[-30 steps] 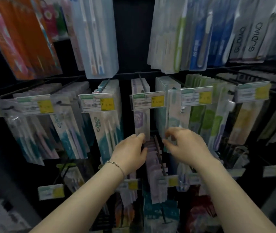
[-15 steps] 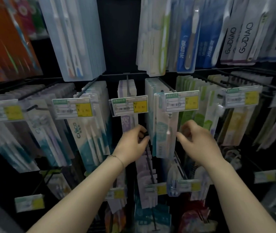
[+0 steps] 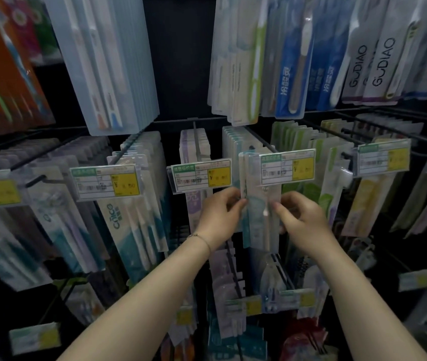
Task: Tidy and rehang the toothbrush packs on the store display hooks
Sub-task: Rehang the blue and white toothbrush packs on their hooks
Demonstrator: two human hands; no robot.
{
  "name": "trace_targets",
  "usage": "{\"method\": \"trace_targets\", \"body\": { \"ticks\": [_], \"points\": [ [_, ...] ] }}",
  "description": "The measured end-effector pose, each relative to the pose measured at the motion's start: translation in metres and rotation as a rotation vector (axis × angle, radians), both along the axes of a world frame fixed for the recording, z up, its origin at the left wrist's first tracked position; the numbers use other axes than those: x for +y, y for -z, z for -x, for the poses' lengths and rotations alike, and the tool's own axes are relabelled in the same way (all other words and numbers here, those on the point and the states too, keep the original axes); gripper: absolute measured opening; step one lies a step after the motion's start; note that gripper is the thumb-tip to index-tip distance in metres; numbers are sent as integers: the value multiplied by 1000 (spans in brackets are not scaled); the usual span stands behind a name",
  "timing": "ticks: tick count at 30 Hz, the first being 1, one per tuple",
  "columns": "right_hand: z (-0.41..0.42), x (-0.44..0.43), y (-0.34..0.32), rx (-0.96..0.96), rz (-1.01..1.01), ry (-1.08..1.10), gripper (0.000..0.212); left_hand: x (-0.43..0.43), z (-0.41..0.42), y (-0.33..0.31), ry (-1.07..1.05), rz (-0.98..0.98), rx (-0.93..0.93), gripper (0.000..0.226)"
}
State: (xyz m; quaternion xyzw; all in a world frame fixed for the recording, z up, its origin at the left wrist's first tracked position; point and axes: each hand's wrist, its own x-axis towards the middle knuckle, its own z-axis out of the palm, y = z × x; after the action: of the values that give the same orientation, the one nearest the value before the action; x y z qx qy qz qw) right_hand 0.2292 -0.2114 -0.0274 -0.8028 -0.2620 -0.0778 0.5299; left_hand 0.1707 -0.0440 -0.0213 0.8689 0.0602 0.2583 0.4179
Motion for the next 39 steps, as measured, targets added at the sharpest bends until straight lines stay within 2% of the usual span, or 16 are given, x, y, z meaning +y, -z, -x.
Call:
{"method": "trace_targets", "body": {
  "ticks": [3,8,14,19,23,26,29,33,36,39],
  "points": [
    [-2,3,0,54,-65,-31,14,1,-2,-1,-6,55,5,14],
    [-7,8,1,90,-149,-40,16,3,-2,-8,-49,33,-23,16],
    [-10,16,3,63,-174,-3,18,12,9,-3,-136,245,-41,20],
    [-9,23,11,26,-262,70,7,17,34,7,-122,112,-56,13],
    [0,32,17,8,-329,181,29,24,57,19,-154,3,-80,11],
    [17,37,18,-55,-336,215,20,26,75,23,-173,-50,-65,12],
    [32,44,23,-110,-325,81,8,27,90,26,-189,-45,-22,15],
    [45,55,28,-98,-277,-250,6,25,108,25,-190,-41,-5,17],
    [53,65,33,-82,-216,-408,30,23,118,27,-208,-20,-29,17],
    [58,74,37,-54,-170,-441,38,25,127,32,-234,71,-32,13]
  ]
}}
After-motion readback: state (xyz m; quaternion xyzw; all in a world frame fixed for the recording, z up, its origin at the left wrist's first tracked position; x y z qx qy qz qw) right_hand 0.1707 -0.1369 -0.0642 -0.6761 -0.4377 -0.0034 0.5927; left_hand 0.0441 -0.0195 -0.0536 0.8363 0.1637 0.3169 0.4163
